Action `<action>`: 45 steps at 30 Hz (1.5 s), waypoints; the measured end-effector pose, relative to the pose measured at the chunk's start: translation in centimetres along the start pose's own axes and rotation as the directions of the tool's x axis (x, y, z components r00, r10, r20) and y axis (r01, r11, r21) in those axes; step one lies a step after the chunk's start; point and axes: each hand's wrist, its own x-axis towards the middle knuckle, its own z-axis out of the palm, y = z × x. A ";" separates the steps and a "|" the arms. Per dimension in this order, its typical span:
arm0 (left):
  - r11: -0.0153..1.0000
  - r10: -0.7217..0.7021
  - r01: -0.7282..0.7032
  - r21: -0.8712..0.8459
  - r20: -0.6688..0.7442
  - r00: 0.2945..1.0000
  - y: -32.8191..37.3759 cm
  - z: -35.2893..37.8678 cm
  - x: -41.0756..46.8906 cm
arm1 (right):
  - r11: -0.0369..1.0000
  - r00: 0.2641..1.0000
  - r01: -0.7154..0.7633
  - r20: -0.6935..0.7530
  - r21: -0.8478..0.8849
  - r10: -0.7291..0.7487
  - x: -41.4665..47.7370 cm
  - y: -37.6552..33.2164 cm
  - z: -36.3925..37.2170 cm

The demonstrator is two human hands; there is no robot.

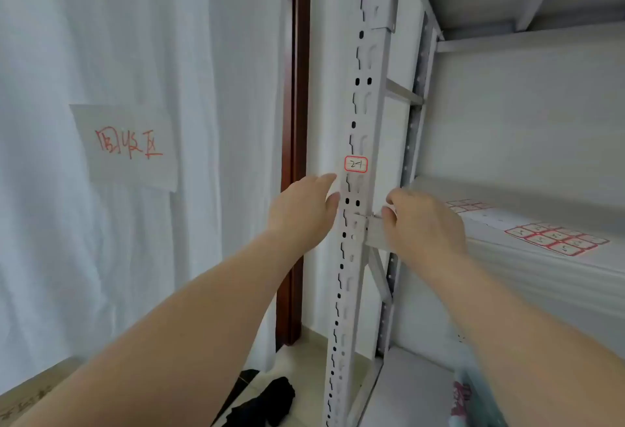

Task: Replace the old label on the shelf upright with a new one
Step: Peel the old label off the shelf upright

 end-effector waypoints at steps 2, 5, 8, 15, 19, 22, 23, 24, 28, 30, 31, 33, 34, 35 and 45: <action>0.998 -0.035 0.034 -0.054 -0.020 0.999 0.2 0.3 0.5 | 0.999 1.000 -0.025 -0.018 0.034 0.026 0.3 0.5 0.0; 0.994 -0.063 0.061 -0.089 -0.012 0.998 0.6 1.0 1.4 | 0.997 0.999 -0.031 -0.022 0.073 0.033 1.1 0.8 0.4; 0.976 -0.101 0.099 -0.195 -0.001 0.995 1.3 1.3 2.2 | 0.991 1.000 -0.028 0.008 0.133 0.027 1.9 1.0 0.7; 0.925 -0.069 0.035 -0.379 -0.077 0.995 2.2 2.1 4.1 | 0.946 0.991 0.017 0.118 0.324 -0.058 3.7 0.7 2.5; 0.880 -0.122 0.083 -0.468 -0.053 0.991 2.7 2.4 4.6 | 0.870 0.985 -0.011 0.153 0.494 -0.074 4.4 0.5 3.0; 0.784 -0.159 0.118 -0.609 -0.013 0.987 2.4 2.6 5.0 | 0.748 0.983 -0.102 0.181 0.656 -0.024 5.0 0.3 2.9; 0.735 -0.192 0.153 -0.660 0.014 0.981 2.3 2.6 5.2 | 0.696 0.981 -0.142 0.195 0.704 0.003 5.3 0.1 2.8; 0.682 -0.220 0.193 -0.705 0.053 0.974 2.2 2.5 5.4 | 0.643 0.977 -0.177 0.211 0.745 0.024 5.6 -0.1 2.9; 0.541 -0.256 0.322 -0.777 0.213 0.943 1.9 2.6 5.7 | 0.476 0.961 -0.268 0.269 0.838 0.069 6.5 -0.7 3.2; 0.522 -0.262 0.329 -0.787 0.219 0.940 1.9 2.9 5.9 | 0.433 0.955 -0.289 0.289 0.854 0.067 6.5 -0.6 3.7; 0.524 -0.265 0.322 -0.789 0.209 0.941 1.8 3.1 6.0 | 0.411 0.951 -0.302 0.304 0.860 0.063 6.5 -0.4 3.9; 0.547 -0.264 0.306 -0.779 0.187 0.946 1.8 3.3 6.1 | 0.377 0.942 -0.325 0.334 0.867 0.043 6.4 -0.2 4.0; 0.564 -0.263 0.300 -0.769 0.177 0.948 1.9 3.3 6.0 | 0.367 0.938 -0.334 0.346 0.868 0.035 6.4 -0.1 4.0; 0.583 -0.263 0.294 -0.758 0.166 0.950 1.9 3.4 6.0 | 0.363 0.935 -0.340 0.352 0.868 0.034 6.4 0.0 3.9; 0.697 -0.254 0.203 -0.688 0.029 0.967 2.6 3.9 5.9 | 0.340 0.922 -0.375 0.384 0.862 0.042 6.6 0.2 4.2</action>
